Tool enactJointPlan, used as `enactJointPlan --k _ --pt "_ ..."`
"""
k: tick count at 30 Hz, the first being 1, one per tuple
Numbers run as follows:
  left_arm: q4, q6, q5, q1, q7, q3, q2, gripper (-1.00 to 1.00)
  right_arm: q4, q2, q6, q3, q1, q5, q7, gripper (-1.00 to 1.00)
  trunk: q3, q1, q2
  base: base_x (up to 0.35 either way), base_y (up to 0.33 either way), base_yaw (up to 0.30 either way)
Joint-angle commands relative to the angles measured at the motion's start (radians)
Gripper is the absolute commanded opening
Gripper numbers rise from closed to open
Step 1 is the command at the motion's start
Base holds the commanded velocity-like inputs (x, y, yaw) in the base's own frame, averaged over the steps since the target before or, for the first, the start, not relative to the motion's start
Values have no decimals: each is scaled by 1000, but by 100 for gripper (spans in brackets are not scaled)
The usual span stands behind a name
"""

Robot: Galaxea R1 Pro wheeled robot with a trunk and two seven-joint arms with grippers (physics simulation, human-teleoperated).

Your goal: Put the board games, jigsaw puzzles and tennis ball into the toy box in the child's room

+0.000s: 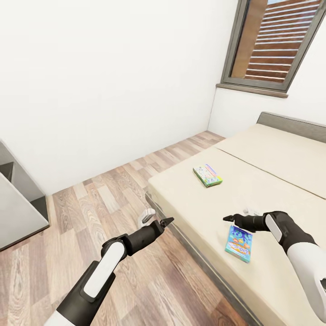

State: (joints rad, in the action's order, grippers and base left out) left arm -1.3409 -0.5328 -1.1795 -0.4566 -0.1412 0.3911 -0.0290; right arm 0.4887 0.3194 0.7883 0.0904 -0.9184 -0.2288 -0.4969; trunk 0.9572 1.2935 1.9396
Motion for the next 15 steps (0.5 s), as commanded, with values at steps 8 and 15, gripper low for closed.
enactJointPlan --k 8,15 --pt "0 -3 -10 0 -9 0 0 100 1 -1 6 4 0 2 -2 100 1 0 0 -4 0 0" --pt "0 -3 -9 0 -9 0 0 100 1 0 6 5 0 2 -2 100 1 0 0 -1 0 19"
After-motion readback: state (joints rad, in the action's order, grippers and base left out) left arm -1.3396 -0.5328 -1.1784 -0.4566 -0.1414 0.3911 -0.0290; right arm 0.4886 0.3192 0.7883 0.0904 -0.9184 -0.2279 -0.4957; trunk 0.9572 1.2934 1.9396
